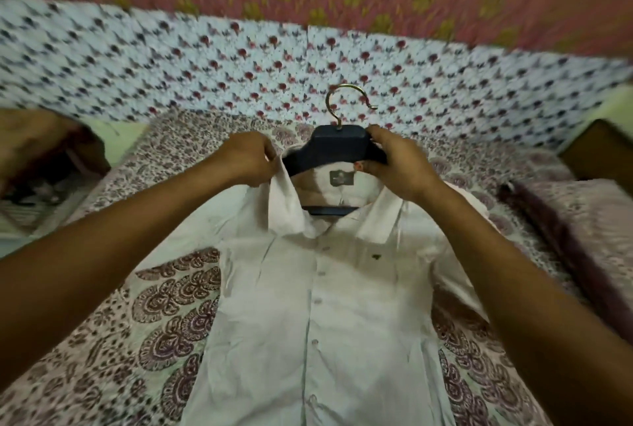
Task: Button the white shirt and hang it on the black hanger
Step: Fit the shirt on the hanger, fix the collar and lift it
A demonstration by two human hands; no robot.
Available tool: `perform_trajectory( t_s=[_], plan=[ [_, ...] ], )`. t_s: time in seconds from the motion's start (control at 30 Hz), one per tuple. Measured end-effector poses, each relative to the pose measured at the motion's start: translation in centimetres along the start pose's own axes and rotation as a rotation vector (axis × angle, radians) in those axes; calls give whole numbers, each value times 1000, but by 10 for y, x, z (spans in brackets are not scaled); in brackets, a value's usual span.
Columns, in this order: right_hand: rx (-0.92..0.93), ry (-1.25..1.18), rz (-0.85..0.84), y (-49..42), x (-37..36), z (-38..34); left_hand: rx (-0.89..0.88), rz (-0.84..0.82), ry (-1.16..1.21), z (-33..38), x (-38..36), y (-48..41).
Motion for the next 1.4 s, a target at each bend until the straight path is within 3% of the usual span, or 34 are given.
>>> perform_trajectory(
  t_s=[0.13,0.23,0.4,0.73,0.87,0.9,1.0,1.07,1.23,1.33,1.4],
  plan=[
    [15,15,52,23,58,-54,-36,158,9,24,61,37],
    [30,25,99,39,97,-90,-7,188,250,33,100,58],
    [65,-26,189,62,149,-134,19,155,607,53,142,94],
    [110,-30,299,86,214,-160,-85,135,890,92,183,112],
    [106,-73,290,93,223,-157,-161,-11,1179,104,177,115],
    [102,-69,285,95,225,-157,-183,53,1094,107,180,117],
    [104,-38,272,98,229,-159,-281,448,328,117,196,129],
    [116,-14,289,101,235,-163,-416,613,30,132,198,141],
    [141,-73,315,110,254,-170,-631,675,148,156,203,160],
    [151,-91,316,111,258,-175,-602,909,76,157,215,174],
    [167,-108,329,112,262,-180,-600,1008,179,153,216,182]
  ],
)
Point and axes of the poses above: each hand's wrist, its own y-axis away from the middle knuckle, its own x-axis out of the back of the hand, z = x × y, the point moved 6 cm from there along -y, towards the middle knuckle, and after that the axes turned 4 degrees about -z, right-handed, at the moved point
